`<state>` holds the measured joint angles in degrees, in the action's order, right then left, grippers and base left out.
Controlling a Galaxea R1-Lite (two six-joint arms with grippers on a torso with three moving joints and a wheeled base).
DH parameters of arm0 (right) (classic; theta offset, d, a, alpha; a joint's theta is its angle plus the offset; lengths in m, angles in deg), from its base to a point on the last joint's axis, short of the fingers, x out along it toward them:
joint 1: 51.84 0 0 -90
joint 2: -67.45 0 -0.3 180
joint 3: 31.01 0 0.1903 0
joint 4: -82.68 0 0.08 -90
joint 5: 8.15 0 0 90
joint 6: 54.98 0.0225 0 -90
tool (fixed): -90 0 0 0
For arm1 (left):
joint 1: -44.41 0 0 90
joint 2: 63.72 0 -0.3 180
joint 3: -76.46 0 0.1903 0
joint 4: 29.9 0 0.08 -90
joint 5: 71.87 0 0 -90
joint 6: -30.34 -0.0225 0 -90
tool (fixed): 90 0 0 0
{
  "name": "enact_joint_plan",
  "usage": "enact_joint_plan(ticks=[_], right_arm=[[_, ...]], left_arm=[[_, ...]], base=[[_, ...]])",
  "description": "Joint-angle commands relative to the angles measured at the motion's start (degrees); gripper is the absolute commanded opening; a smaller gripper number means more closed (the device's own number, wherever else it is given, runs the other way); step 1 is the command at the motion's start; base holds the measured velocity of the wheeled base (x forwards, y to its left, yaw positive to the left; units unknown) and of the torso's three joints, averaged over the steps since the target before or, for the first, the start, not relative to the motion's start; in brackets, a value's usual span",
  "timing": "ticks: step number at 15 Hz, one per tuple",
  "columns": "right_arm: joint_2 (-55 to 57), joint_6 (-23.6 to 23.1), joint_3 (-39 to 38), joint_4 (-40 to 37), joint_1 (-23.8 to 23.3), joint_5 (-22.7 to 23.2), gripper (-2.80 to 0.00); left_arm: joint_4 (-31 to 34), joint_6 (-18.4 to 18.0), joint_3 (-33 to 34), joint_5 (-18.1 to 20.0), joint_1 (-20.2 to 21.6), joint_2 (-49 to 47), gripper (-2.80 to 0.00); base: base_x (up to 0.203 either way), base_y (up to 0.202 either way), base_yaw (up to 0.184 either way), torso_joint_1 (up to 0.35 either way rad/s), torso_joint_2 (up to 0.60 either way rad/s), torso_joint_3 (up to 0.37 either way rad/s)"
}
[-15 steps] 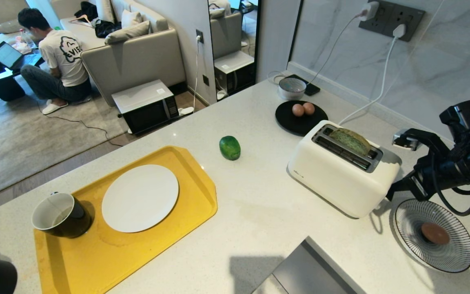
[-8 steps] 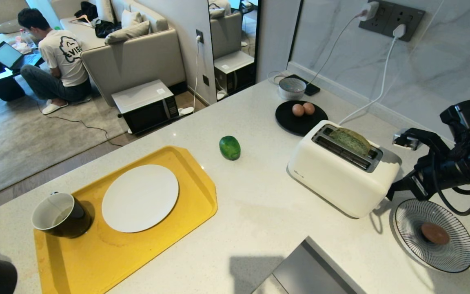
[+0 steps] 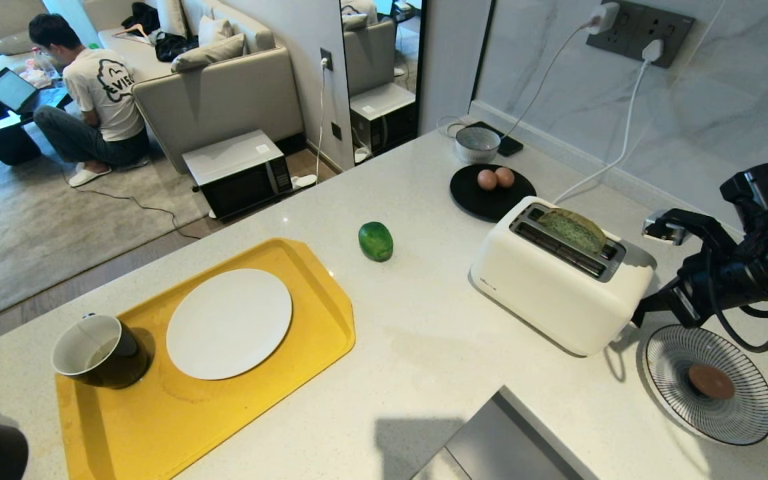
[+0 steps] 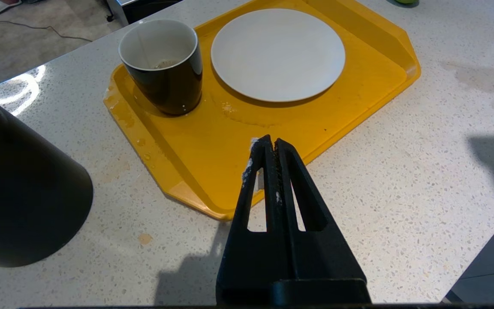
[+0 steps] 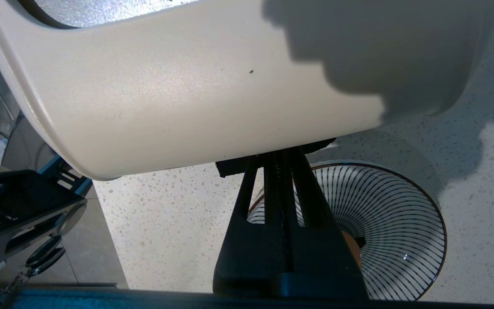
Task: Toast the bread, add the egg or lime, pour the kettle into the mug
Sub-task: Use a bread toaster, then put the baked bread on a plate
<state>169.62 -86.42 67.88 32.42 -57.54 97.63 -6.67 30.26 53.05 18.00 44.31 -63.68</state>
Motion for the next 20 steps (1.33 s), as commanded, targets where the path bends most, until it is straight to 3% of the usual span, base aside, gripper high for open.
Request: enact_joint_plan(ticks=[1, 11, 20], right_arm=[[0.0, -0.1, 0.1, -0.2, 0.0, 0.1, -2.8], [-3.3, 0.2, -0.2, -0.2, 0.0, 0.4, -2.8], [-21.5, 0.6, -4.6, -5.2, -4.3, 0.4, -2.8]], left_arm=[[0.0, 0.0, 0.0, 0.0, 0.0, 0.0, -2.8], [0.0, 0.0, 0.0, 0.0, 0.0, 0.0, -2.8], [0.0, 0.0, 0.0, 0.0, 0.0, 0.0, -2.8]], base=[[0.0, 0.0, 0.0, 0.0, 0.0, 0.0], [0.0, 0.0, 0.0, 0.0, 0.0, 0.0], [0.0, 0.0, 0.0, 0.0, 0.0, 0.0]])
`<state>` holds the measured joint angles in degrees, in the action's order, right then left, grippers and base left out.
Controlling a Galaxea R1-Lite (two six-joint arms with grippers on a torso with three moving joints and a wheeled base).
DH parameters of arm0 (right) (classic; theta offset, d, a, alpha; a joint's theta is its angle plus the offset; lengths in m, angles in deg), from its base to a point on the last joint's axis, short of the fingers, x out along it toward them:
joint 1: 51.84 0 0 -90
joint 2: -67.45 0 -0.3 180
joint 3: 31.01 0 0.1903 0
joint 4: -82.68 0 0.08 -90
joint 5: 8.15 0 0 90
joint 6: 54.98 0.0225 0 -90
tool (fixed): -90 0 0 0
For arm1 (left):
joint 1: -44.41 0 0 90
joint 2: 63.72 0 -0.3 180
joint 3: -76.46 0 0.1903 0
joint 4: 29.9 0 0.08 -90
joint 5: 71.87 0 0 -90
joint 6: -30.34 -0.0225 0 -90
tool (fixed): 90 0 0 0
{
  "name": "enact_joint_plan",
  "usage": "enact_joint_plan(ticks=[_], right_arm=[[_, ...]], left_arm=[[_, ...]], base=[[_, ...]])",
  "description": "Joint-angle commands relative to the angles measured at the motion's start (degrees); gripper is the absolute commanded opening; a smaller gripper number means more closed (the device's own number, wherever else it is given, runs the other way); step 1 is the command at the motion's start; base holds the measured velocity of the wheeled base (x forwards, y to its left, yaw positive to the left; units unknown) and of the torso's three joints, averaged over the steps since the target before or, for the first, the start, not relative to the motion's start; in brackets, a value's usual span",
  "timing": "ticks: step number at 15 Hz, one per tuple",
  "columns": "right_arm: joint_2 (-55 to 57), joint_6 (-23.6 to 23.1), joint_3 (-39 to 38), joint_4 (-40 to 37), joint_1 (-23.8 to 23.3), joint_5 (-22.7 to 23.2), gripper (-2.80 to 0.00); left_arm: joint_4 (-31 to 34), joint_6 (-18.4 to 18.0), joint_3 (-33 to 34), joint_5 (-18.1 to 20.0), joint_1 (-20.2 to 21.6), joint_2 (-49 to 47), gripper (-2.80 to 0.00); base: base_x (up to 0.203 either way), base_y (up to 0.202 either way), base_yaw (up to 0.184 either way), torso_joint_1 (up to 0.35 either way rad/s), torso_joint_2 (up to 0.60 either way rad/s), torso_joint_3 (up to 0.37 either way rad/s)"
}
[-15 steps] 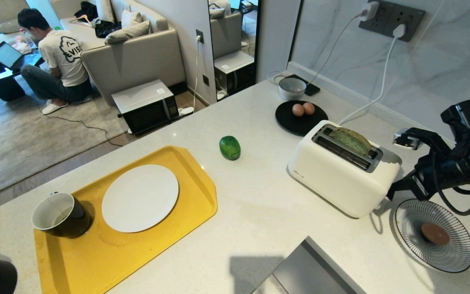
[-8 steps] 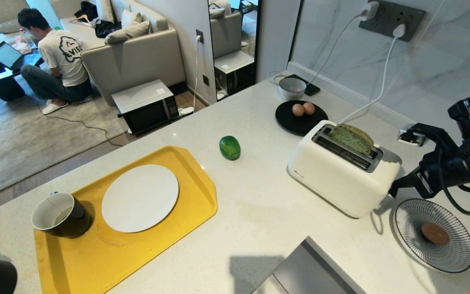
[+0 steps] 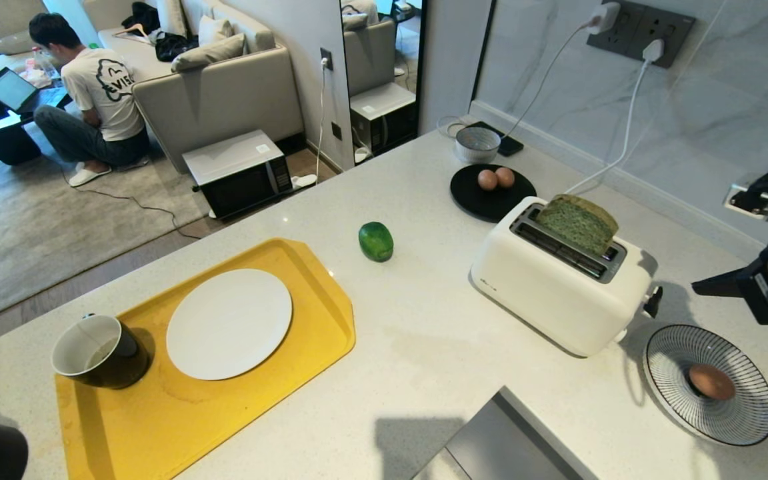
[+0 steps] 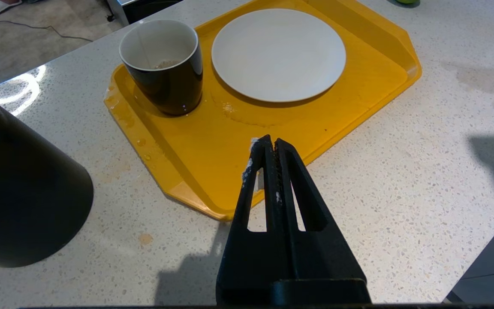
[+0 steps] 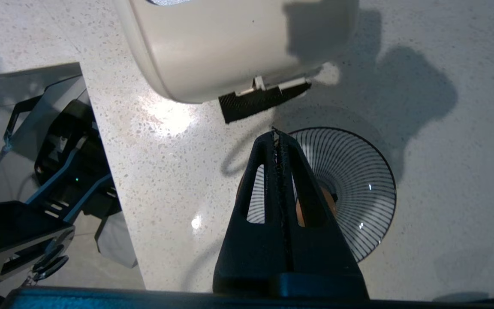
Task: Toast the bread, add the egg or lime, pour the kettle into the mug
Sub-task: Put the baked bread on a plate
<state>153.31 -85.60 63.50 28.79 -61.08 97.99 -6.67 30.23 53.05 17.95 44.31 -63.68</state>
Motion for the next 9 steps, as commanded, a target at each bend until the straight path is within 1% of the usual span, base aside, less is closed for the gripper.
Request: enact_joint_plan(ticks=[1, 3, 7, 9], right_arm=[[-7.4, -0.3, -0.2, -3.4, -1.0, 0.0, -2.8], [-10.5, -0.4, -0.2, -4.9, -1.2, -0.2, -2.8], [-9.6, -1.5, 2.4, -4.7, -1.2, -0.2, -2.8], [-9.1, -6.3, 2.7, -4.8, -1.5, -0.2, -2.8]], left_arm=[[0.0, 0.0, 0.0, 0.0, 0.0, 0.0, -2.8], [0.0, 0.0, 0.0, 0.0, 0.0, 0.0, -2.8], [0.0, 0.0, 0.0, 0.0, 0.0, 0.0, -2.8], [0.0, 0.0, 0.0, 0.0, 0.0, 0.0, -2.8]], base=[[0.0, 0.0, 0.0, 0.0, 0.0, 0.0], [0.0, 0.0, 0.0, 0.0, 0.0, 0.0], [0.0, 0.0, 0.0, 0.0, 0.0, 0.0], [0.0, 0.0, 0.0, 0.0, 0.0, 0.0]])
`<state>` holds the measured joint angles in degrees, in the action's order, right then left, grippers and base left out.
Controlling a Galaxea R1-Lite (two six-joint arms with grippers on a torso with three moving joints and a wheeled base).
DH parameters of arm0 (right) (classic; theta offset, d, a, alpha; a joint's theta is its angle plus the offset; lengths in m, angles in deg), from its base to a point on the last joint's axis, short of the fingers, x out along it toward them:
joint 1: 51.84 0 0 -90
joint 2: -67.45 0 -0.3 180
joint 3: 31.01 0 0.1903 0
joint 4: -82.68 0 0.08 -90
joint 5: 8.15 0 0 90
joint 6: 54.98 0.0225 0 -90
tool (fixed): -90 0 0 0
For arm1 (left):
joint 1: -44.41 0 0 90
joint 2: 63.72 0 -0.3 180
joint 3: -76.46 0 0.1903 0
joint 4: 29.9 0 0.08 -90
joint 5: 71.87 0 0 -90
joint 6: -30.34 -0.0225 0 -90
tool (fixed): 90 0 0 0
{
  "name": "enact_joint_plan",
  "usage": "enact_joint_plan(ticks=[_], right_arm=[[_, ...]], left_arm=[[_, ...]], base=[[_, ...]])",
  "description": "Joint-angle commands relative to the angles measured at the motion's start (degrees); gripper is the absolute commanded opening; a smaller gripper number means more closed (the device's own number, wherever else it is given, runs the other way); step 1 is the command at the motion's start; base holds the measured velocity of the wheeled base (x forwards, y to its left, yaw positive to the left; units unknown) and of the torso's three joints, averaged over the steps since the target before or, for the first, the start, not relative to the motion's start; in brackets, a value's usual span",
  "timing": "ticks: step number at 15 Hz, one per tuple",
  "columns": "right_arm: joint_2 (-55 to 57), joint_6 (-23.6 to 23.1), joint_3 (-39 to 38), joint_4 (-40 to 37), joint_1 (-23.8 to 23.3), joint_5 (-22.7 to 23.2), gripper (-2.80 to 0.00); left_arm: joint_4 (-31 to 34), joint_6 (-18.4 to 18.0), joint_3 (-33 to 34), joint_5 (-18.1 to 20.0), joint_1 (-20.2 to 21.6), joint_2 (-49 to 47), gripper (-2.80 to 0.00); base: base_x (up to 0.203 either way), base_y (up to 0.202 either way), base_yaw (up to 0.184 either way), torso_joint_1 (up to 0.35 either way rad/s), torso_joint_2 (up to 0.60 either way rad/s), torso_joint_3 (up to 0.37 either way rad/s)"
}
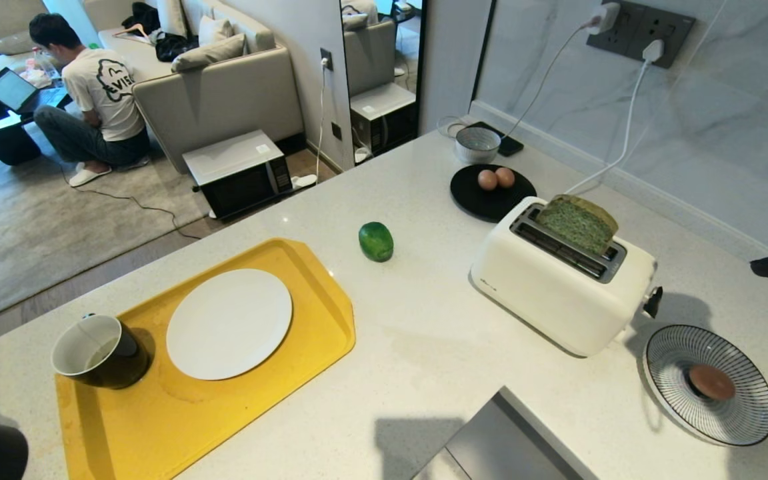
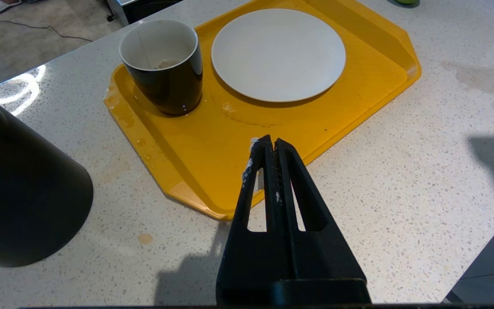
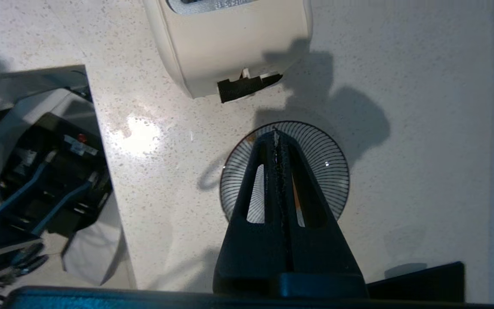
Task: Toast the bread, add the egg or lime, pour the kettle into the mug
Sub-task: Put the baked bread on a plate
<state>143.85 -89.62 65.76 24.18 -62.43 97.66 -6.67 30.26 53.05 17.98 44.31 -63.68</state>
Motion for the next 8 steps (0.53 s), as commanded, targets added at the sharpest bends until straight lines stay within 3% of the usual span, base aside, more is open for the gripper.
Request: enact_joint_plan(ticks=[1, 5, 8], right_arm=[[0.7, -2.3, 1.0, -0.4, -0.2, 0.2, 0.0], [5.6, -1.9, 7.2, -0.6, 0.5, 0.5, 0.0], [10.7, -0.3, 12.8, -0.6, 3.6, 0.6, 0.0]], left_arm=[[0.0, 0.0, 0.0, 0.0, 0.0, 0.0, -2.8], [0.0, 0.0, 0.0, 0.0, 0.0, 0.0, -2.8], [0.0, 0.0, 0.0, 0.0, 0.0, 0.0, -2.8]], base=[[0.0, 0.0, 0.0, 0.0, 0.0, 0.0], [0.0, 0.0, 0.0, 0.0, 0.0, 0.0], [0.0, 0.0, 0.0, 0.0, 0.0, 0.0]])
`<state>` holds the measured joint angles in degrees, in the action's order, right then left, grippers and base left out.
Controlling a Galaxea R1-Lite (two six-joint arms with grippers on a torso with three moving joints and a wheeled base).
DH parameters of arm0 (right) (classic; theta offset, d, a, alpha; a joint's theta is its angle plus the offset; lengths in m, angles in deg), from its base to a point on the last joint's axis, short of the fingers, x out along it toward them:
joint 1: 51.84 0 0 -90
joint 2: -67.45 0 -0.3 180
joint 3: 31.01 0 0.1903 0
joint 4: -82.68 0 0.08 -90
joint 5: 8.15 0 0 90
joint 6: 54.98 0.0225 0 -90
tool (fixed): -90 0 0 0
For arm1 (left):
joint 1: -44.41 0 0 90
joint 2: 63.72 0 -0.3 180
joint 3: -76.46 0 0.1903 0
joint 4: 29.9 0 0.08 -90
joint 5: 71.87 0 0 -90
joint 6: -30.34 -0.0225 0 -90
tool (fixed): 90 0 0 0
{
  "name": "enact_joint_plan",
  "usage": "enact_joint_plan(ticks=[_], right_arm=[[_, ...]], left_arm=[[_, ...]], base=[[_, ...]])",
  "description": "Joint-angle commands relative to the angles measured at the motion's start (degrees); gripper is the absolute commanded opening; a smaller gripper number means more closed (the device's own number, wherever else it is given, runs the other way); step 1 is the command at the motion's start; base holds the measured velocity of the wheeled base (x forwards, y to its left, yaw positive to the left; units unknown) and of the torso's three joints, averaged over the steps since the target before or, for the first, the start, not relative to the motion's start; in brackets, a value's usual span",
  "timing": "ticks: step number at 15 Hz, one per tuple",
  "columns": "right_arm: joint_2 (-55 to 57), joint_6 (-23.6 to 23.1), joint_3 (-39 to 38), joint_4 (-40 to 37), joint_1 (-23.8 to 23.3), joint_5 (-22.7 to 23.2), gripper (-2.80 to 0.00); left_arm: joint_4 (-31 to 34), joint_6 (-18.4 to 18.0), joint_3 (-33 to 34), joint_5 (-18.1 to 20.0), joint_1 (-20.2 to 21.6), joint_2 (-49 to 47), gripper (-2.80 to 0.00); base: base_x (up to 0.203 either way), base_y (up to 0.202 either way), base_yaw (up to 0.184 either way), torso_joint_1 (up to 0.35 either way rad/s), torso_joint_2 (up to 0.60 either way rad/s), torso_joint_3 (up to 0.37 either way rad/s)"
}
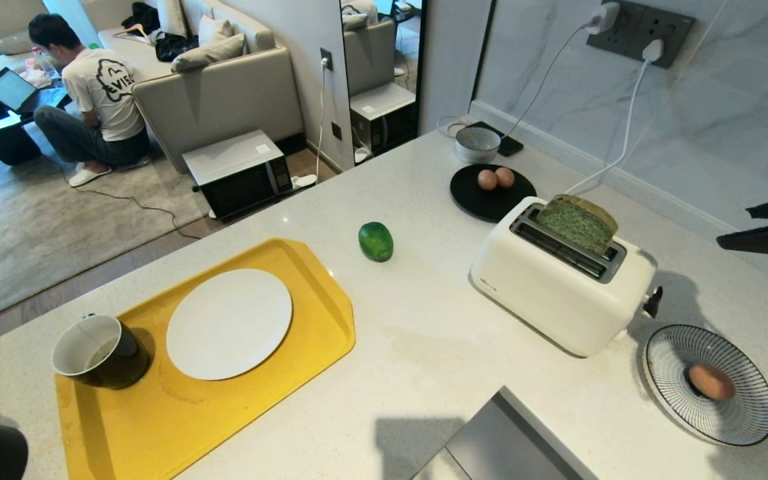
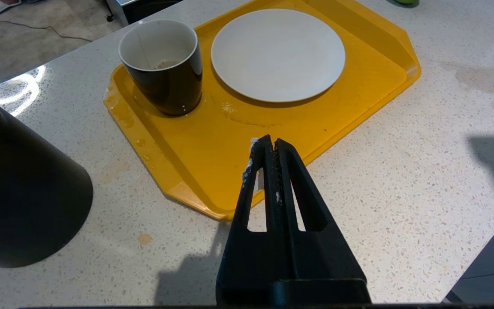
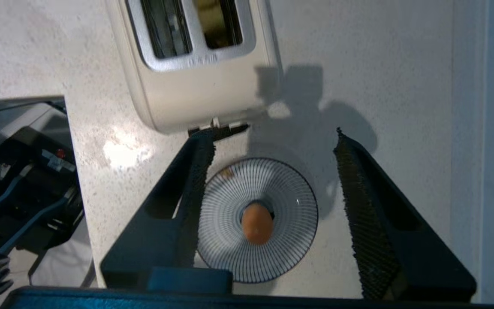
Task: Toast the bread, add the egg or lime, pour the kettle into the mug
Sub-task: Put the baked bread on a plate
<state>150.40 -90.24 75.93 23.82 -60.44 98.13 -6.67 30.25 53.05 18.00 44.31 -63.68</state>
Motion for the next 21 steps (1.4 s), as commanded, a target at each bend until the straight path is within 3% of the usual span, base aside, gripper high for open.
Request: enact_joint_plan(ticks=[1, 4, 10, 21], right_arm=[[5.9, 1.2, 4.2, -0.2, 2.9, 0.1, 0.0], [10.3, 4.1, 8.8, -0.8, 7.7, 0.1, 0.0], [13.8, 4.3, 11.1, -2.5, 13.1, 0.1, 0.0], [22.1, 4.2, 17.0, -2.5, 14.1, -2.7, 0.0]], left_arm=[[0.0, 0.0, 0.0, 0.0, 0.0, 0.0, -2.8], [0.0, 0.0, 0.0, 0.0, 0.0, 0.0, -2.8], [0.0, 0.0, 0.0, 0.0, 0.0, 0.0, -2.8], [0.0, 0.0, 0.0, 0.0, 0.0, 0.0, -2.8]], base=[[0.0, 0.0, 0.0, 0.0, 0.0, 0.0], [0.0, 0.0, 0.0, 0.0, 0.0, 0.0], [0.0, 0.0, 0.0, 0.0, 0.0, 0.0], [0.0, 0.0, 0.0, 0.0, 0.0, 0.0]])
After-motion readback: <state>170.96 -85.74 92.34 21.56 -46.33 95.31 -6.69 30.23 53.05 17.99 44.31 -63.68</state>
